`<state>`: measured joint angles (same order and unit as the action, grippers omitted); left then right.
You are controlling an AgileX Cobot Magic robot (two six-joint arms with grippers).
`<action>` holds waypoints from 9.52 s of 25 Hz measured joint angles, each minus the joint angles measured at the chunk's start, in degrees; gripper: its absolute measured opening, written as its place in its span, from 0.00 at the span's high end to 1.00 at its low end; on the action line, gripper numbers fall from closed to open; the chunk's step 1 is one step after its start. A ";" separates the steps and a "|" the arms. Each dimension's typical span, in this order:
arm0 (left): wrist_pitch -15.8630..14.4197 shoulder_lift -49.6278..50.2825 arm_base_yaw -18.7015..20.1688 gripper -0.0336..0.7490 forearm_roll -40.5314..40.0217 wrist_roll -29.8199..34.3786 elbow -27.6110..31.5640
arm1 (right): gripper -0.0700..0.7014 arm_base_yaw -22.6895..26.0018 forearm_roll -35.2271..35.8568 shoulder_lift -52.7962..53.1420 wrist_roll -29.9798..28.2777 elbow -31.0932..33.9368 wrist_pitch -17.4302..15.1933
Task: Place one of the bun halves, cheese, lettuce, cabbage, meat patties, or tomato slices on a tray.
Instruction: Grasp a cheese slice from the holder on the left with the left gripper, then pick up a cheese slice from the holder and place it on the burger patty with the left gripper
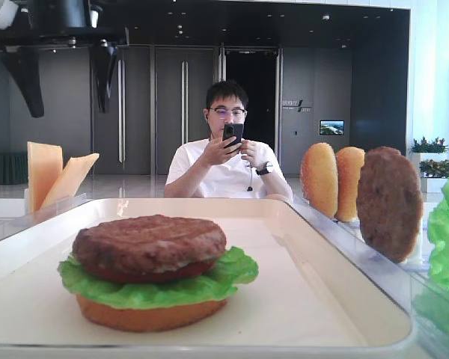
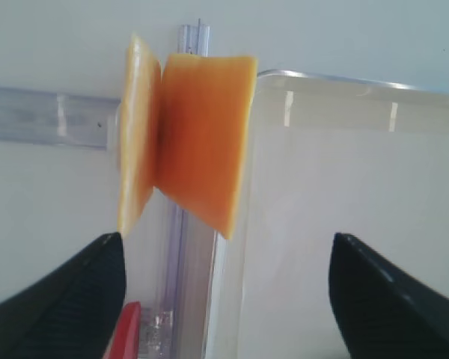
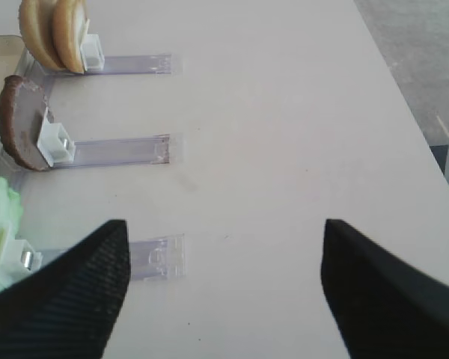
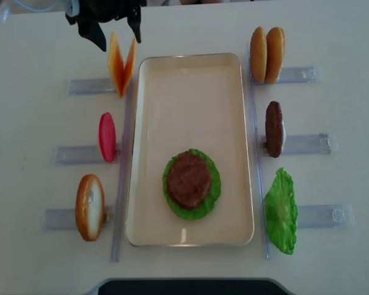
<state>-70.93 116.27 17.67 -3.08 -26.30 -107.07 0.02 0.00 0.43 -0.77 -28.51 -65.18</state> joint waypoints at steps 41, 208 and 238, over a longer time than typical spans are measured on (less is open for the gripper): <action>0.00 11.57 0.00 0.13 0.22 0.11 -8.28 | 0.22 0.00 0.00 0.00 0.00 0.00 0.00; 2.32 -55.41 -33.11 0.92 60.62 56.32 72.09 | 0.22 0.00 0.00 0.00 0.00 0.00 0.00; 22.42 -51.73 -3.74 0.92 74.78 53.53 76.68 | 0.22 0.00 0.00 0.00 0.00 0.00 0.00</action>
<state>-48.50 64.54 13.94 71.70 27.23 -30.39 0.02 0.00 0.43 -0.77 -28.51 -65.18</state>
